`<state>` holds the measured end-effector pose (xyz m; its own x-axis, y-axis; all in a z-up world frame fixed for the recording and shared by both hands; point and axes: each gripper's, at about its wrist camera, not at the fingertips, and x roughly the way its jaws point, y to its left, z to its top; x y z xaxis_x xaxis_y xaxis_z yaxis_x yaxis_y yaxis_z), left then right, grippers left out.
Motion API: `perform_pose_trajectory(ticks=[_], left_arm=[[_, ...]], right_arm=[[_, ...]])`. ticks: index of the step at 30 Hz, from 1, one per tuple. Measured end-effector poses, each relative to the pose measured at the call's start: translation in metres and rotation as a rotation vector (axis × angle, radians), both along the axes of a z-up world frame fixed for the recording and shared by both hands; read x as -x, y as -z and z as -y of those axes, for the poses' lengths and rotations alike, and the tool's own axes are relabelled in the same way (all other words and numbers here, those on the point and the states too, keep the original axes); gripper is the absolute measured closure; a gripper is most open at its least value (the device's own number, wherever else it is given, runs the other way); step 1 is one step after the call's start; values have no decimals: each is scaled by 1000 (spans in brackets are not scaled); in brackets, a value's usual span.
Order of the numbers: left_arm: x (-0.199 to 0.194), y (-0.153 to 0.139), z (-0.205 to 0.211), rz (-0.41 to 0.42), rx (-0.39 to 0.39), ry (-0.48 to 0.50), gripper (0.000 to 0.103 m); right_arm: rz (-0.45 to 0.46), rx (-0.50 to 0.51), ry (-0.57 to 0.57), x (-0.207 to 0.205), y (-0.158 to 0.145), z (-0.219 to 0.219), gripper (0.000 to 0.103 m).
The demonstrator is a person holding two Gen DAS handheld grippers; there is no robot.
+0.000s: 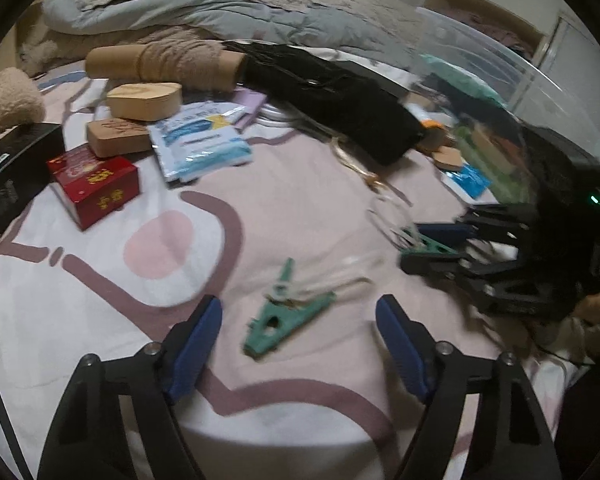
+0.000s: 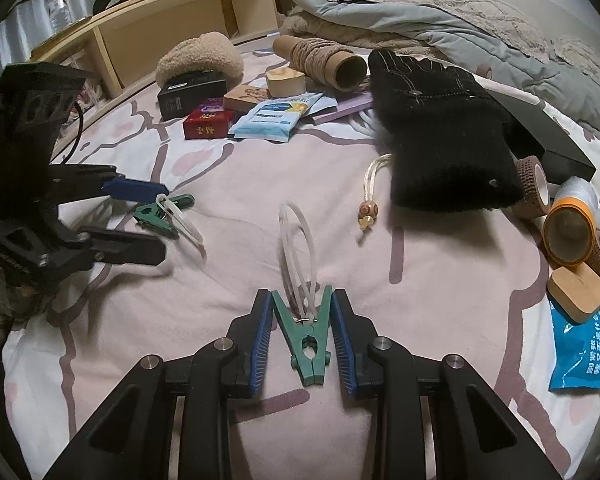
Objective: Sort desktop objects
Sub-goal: 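Close the left tool on the second green clothespin while the right tool holds its clothespin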
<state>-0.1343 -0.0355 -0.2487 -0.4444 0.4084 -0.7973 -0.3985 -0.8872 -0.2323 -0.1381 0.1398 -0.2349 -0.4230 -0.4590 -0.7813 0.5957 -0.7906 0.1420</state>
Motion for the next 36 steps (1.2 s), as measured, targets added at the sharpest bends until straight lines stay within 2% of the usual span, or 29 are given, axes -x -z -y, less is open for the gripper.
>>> perform_pose_trajectory(ticks=[5,7,9,10,11,13,14,22,26,29,36], left_arm=[[-15,-2,-9,18,-23,67,26],[-18,-4,-10,26,-48,79,27],[-17,-5,-9,16,-39,72,28],[-16,-4,-10,0,-16,55,30],[-13,-4,-11,-25,29,26,39],[-9,-3,-12,-49,67,6,53],[-6,-2,-12,-61,77,-1,56],[0,2,-16,-92,106,16,58],[0,2,-16,-103,124,7,69],[0,2,-15,-105,122,-2,74],[-4,3,-16,-121,135,-7,74]], right_arm=[[4,4,1,0,0,0,73],[4,5,2,0,0,0,73],[5,5,2,0,1,0,73],[5,5,2,0,1,0,73],[5,6,2,0,1,0,73],[5,6,2,0,1,0,73],[4,5,2,0,1,0,73],[5,6,2,0,1,0,73],[2,5,2,1,1,0,73],[3,11,3,1,0,-1,73],[5,21,3,1,0,-3,73]])
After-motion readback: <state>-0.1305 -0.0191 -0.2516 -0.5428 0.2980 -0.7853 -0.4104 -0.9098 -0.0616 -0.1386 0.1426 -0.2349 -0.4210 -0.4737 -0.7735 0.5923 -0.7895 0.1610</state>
